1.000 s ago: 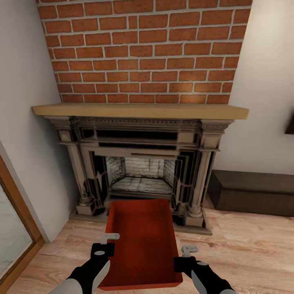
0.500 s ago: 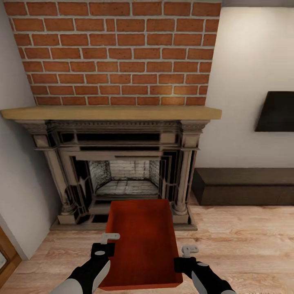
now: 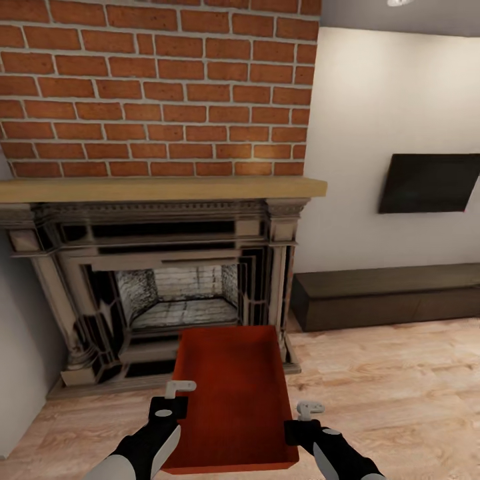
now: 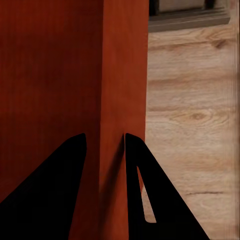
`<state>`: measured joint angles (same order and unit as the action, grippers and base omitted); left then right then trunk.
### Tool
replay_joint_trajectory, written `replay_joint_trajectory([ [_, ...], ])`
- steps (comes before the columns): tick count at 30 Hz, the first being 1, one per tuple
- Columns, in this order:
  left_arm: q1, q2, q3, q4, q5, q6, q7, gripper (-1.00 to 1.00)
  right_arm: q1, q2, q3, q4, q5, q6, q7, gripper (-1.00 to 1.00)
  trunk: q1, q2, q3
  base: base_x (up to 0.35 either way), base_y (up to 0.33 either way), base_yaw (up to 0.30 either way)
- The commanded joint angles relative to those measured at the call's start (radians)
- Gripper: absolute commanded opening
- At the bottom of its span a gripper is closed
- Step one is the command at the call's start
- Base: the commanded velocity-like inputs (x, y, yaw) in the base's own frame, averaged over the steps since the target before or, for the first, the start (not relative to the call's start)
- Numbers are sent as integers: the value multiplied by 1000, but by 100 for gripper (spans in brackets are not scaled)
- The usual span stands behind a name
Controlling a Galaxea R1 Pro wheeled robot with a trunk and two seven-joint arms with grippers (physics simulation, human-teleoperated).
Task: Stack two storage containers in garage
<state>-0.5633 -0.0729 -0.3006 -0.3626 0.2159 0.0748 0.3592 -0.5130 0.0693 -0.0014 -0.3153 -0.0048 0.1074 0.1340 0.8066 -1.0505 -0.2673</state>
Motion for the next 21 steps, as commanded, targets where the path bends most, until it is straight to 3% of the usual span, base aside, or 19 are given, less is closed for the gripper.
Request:
replay_joint_trajectory([
  [1, 0, -4, 3, -1, 42, 5, 0, -100, -1, 1, -17, -5, -64, -31, 13, -100, 0, -1, 0, 0, 0, -243],
  [6, 0, -4, 3, -1, 42, 5, 0, -100, -1, 0, -17, -5, -65, -31, 13, -100, 0, -1, 4, 0, 0, -218],
  [15, 0, -4, 3, -1, 42, 5, 0, -100, 0, 2, -17, -5, -66, -31, 13, -100, 0, -1, 0, 0, 0, -28],
  [21, 0, -4, 3, -1, 42, 5, 0, -100, -1, 2, -17, -5, -66, -31, 13, -100, 0, -1, -9, 0, 0, -135],
])
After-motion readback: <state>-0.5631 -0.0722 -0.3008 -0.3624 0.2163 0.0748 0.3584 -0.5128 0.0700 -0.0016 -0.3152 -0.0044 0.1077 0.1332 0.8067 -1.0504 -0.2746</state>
